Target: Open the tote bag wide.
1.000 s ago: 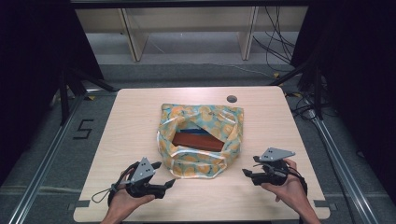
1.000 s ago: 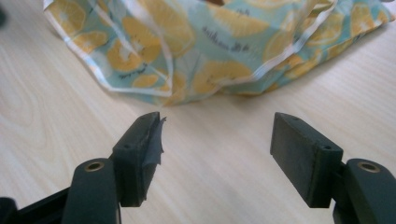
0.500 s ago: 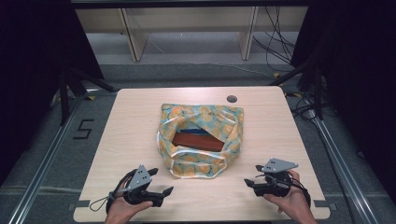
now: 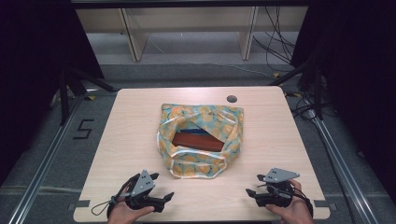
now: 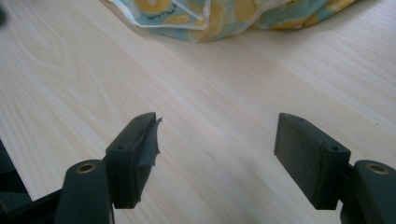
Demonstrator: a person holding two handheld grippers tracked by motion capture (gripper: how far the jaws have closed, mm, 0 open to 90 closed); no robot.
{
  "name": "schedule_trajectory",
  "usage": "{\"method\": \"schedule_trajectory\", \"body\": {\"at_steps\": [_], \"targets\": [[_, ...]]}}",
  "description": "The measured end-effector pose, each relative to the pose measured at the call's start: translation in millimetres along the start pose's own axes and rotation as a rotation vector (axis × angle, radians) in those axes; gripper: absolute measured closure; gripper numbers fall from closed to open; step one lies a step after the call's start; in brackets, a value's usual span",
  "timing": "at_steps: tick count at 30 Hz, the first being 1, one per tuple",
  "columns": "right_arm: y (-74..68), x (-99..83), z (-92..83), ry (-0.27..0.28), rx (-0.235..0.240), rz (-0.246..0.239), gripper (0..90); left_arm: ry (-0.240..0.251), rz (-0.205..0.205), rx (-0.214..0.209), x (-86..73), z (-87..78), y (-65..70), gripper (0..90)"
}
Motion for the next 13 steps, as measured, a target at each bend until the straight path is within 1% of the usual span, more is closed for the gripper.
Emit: {"method": "schedule_trajectory", "body": {"at_steps": [1,2,3,4,7,8,9,10,11,12,13], "targets": [[0.2,0.2,0.4,0.004,-0.002,0.000,31.2,0.009,-0.007,0.000,0.7,0.4,0.6,15.0],[0.2,0.0,1.5,0.004,0.000,-0.002,31.2,0.011,0.004,0.000,1.3,0.3,-0.1,15.0],[-0.9,0.0,0.8,-0.002,0.008,0.015,31.2,0.012,0.003,-0.001,1.4,0.5,-0.1,15.0],[-0.5,-0.2,0.9,-0.003,0.008,0.013,31.1,0.014,-0.004,0.005,1.3,0.5,-0.2,15.0],[0.2,-0.6,1.1,-0.008,0.006,0.006,31.1,0.015,-0.007,0.005,1.4,0.5,-0.2,15.0],[-0.1,-0.2,0.5,-0.007,0.007,0.009,31.1,0.020,-0.018,0.000,1.4,1.0,0.3,15.0],[-0.6,-0.1,0.5,-0.007,0.011,0.014,31.1,0.001,-0.003,-0.005,0.3,0.1,-1.0,15.0],[0.5,0.1,1.0,-0.005,0.004,0.007,31.1,0.004,-0.014,0.005,0.1,0.8,-1.7,15.0],[0.0,-0.5,1.5,-0.010,0.008,0.011,31.1,0.010,-0.011,0.006,0.7,1.1,-1.8,15.0],[0.2,-1.4,2.3,-0.012,0.010,0.004,31.1,0.000,0.022,0.007,1.0,0.0,-4.1,15.0],[0.6,-1.7,3.0,-0.011,0.014,-0.005,31.1,0.014,-0.016,0.003,0.8,0.5,-1.5,15.0]]}}
Point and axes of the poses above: each handheld gripper's, and its own axes: z roughly forward along the jaws, x roughly out of its top, y roughly to its right, the point moved 8 cm from there along z, roughly forward along the jaws, and after that the axes turned 9 degrees about -x, right-handed, at the moved point
